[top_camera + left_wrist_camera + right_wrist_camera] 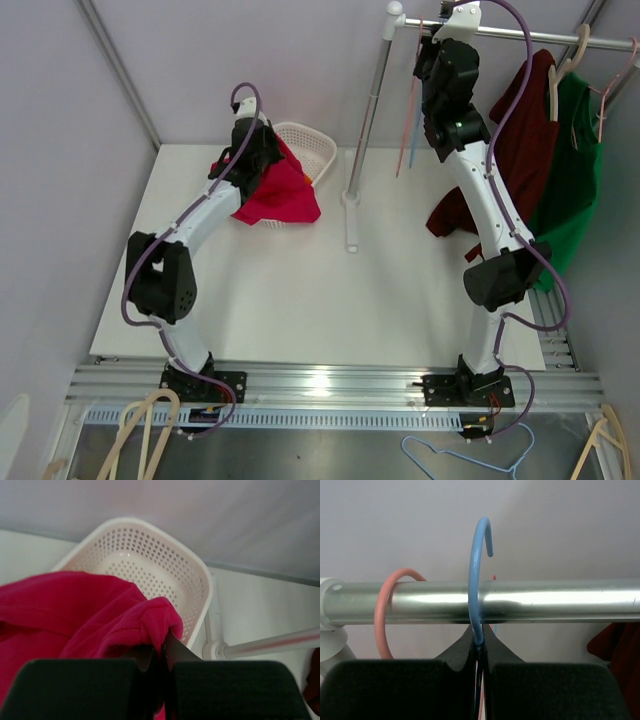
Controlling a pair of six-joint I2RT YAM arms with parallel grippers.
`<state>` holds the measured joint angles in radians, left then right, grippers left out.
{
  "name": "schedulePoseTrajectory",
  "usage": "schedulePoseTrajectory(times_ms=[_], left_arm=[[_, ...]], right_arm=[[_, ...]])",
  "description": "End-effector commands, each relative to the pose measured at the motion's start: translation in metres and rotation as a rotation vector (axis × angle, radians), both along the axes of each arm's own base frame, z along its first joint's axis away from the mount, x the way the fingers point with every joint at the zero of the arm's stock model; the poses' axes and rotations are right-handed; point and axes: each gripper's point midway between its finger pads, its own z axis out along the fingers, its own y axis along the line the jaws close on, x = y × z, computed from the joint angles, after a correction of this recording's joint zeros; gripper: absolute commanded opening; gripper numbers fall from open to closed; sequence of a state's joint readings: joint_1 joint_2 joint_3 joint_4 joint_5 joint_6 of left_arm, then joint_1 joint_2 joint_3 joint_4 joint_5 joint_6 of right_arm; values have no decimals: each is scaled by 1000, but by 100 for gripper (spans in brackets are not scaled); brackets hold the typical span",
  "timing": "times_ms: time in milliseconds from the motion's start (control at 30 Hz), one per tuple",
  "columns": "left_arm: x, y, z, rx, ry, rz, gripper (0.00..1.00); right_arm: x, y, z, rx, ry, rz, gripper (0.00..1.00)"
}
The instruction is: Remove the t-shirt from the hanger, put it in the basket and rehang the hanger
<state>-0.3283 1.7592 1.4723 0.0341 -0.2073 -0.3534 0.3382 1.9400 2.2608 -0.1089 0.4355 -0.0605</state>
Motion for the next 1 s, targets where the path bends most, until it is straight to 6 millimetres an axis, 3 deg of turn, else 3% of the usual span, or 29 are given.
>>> schedulePoseTrajectory(times_ms=[0,167,333,367,467,500,533,567,633,667,733,767,800,833,867,967], left_arm=[[-1,-13,-39,-84,187,21,1],[2,-21,-81,-137,345,-6,1],[10,-19,-81,-149,383,-18,1],[11,-20,-79,-143,378,-27,29],[10,-15,-63,-126,342,-21,76],[9,-13,-58,-112,323,-21,84],[10,-12,-50,-110,296,-20,94],[7,-6,-36,-95,265,-8,98],[4,-3,-16,-87,213,-7,98],[-2,3,8,-82,161,17,98],[-15,5,35,-46,99,28,99],[-28,7,71,-26,16,24,99],[-35,11,87,-1,-26,47,99],[-44,2,103,10,-64,35,99],[-57,5,129,31,-119,34,99],[-79,-5,160,41,-187,-3,99]], right_arm=[[-4,7,15,18,-44,32,0],[-5,17,11,7,-25,72,0],[-6,20,6,5,-2,87,0],[-5,21,5,3,-2,90,0],[-5,19,5,6,-1,77,2],[-4,20,3,7,3,79,7],[-5,20,8,9,-5,78,14],[-4,19,7,7,-1,75,18],[-7,16,12,6,-3,69,18],[-9,14,15,9,-4,60,18],[-17,9,21,13,1,48,18],[-22,7,27,18,-4,46,18],[-26,6,30,23,-3,47,18],[-36,2,36,29,-3,44,20],[-41,0,38,34,3,40,20],[-64,-14,44,47,26,9,23]])
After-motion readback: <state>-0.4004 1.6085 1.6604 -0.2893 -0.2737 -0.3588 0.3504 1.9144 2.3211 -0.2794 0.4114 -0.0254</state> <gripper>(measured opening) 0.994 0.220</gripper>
